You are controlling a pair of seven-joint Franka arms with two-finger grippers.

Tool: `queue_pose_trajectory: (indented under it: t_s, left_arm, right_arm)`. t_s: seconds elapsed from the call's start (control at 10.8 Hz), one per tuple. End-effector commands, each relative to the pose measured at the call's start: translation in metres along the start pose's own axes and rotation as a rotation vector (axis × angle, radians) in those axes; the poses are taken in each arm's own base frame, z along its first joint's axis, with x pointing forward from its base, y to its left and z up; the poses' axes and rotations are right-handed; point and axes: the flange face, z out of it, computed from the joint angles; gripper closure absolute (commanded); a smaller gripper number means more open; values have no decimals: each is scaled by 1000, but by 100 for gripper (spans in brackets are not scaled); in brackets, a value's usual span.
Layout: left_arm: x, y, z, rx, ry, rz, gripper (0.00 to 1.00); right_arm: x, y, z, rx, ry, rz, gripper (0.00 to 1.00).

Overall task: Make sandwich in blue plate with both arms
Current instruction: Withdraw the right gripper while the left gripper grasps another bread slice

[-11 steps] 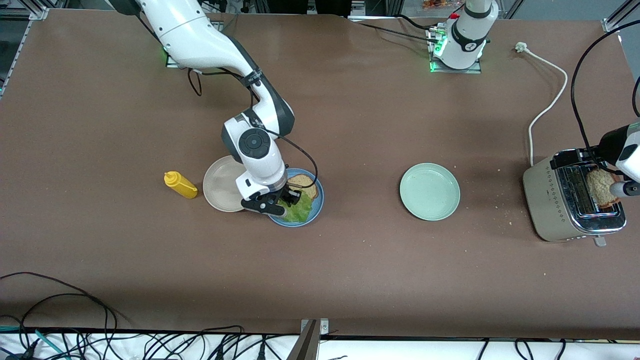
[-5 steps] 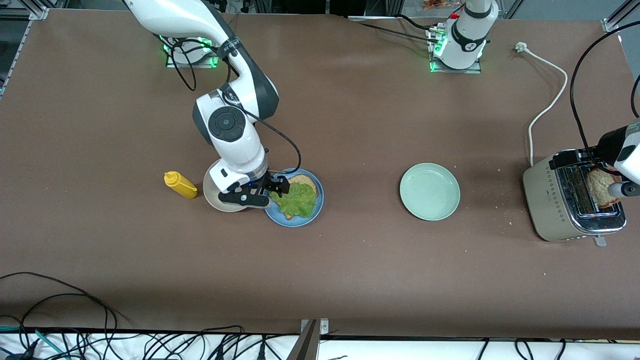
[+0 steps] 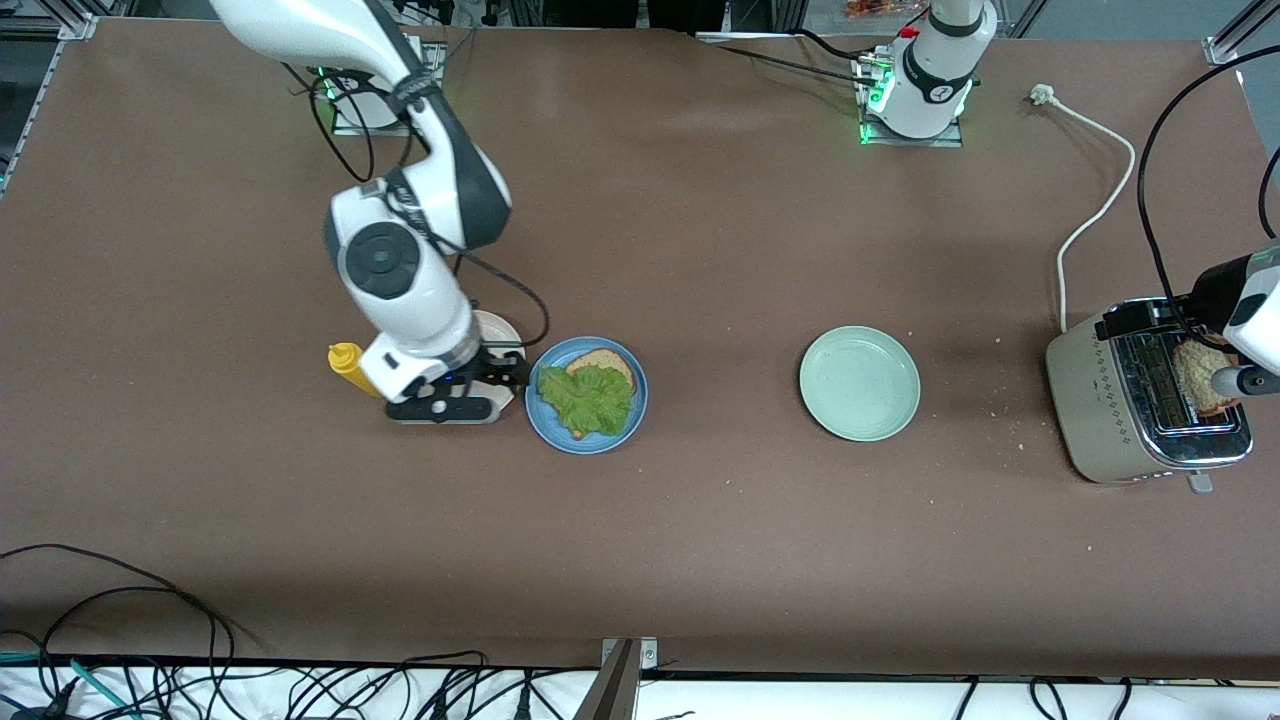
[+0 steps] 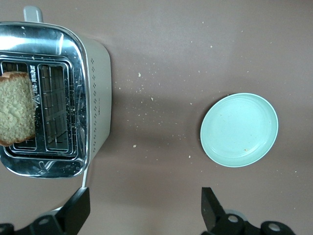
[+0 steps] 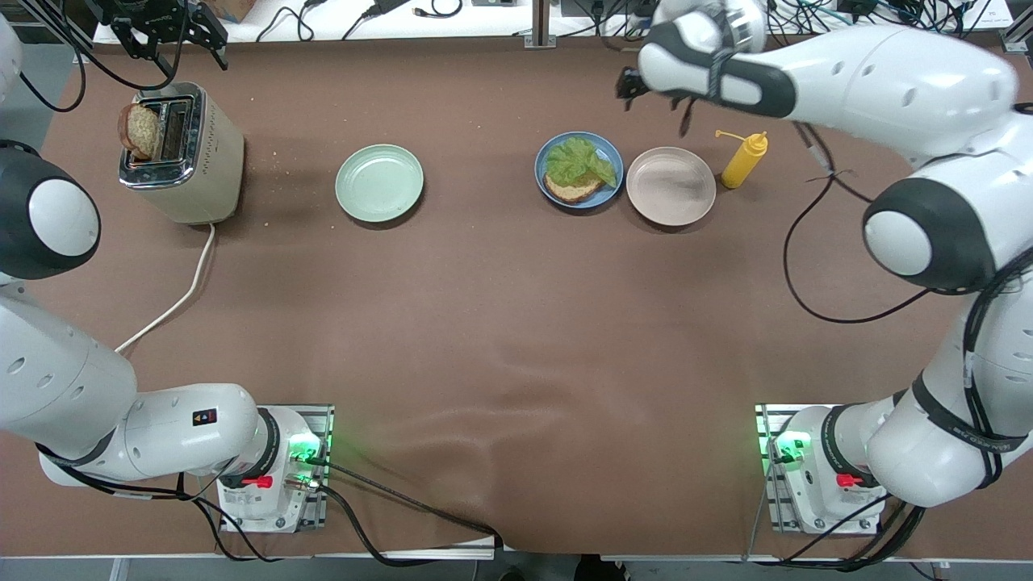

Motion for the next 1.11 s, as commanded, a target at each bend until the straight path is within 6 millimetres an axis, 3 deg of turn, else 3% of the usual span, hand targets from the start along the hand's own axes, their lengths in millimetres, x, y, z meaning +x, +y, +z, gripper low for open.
queue_pose_trajectory:
  t_s: [0.0,0.37,0.65,0.92,1.02]
  left_arm:
    - [-2,-2,0,28,9,27,0]
    - [0,-13,4,25,1,21,2]
    - [0,-72,-1,12,13,59,2]
    - [6,-101,4,96,20,44,2]
    - [11,-108,15,144,-2,52,1]
  right_arm:
    - [-2,59,-36,12,-57,-132,0]
    - [-1,128,-68,23,-109,-386,0]
    - [-3,177,-77,94,-155,-573,0]
    - [1,222,-66,205,-132,-736,0]
    - [3,235,-61,231,-125,-757,0]
